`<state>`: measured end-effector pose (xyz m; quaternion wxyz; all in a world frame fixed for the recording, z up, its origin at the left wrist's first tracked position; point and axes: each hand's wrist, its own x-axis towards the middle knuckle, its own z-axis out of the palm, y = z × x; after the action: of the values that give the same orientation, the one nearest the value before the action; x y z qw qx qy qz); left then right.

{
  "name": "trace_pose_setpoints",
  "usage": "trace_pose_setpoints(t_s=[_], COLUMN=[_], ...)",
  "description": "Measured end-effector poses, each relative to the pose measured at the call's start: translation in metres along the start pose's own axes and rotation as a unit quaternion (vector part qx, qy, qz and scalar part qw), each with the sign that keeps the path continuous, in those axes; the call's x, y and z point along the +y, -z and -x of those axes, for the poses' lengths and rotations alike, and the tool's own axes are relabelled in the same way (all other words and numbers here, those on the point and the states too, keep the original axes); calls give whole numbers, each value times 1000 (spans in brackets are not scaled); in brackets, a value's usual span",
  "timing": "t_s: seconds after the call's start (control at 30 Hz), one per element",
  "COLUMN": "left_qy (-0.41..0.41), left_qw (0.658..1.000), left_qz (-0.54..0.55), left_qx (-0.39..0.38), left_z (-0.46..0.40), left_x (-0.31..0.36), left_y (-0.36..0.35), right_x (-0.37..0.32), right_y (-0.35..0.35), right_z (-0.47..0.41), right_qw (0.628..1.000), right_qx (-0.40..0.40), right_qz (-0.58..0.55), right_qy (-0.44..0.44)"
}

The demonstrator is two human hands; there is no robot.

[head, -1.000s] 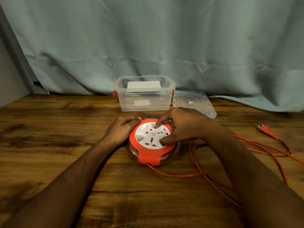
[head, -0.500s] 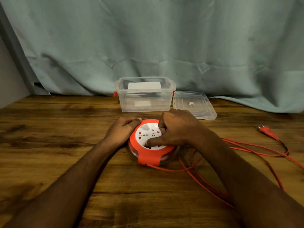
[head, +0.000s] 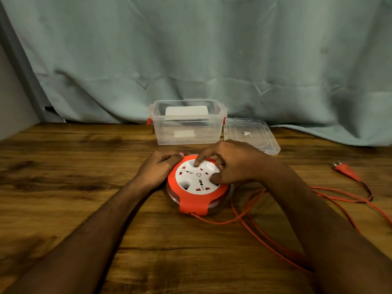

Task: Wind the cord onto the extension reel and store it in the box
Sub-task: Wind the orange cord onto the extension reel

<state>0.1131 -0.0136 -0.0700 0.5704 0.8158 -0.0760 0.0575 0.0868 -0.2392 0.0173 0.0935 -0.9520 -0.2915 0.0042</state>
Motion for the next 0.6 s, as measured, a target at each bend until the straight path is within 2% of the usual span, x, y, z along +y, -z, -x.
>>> trace_pose_setpoints(t_s=[0.1,0.6], left_qy=[-4,-1], left_qw=[1000,1000], left_qz=[4,29], left_qx=[-20,-7], left_z=[2,-2], left_x=[1,-3], left_y=[1,0], right_x=[1,-2], right_y=[-1,-10], right_z=[0,-1], right_qw=[999,998], right_qx=[-29,32], right_qz=[-14,43], right_qy=[5,-35])
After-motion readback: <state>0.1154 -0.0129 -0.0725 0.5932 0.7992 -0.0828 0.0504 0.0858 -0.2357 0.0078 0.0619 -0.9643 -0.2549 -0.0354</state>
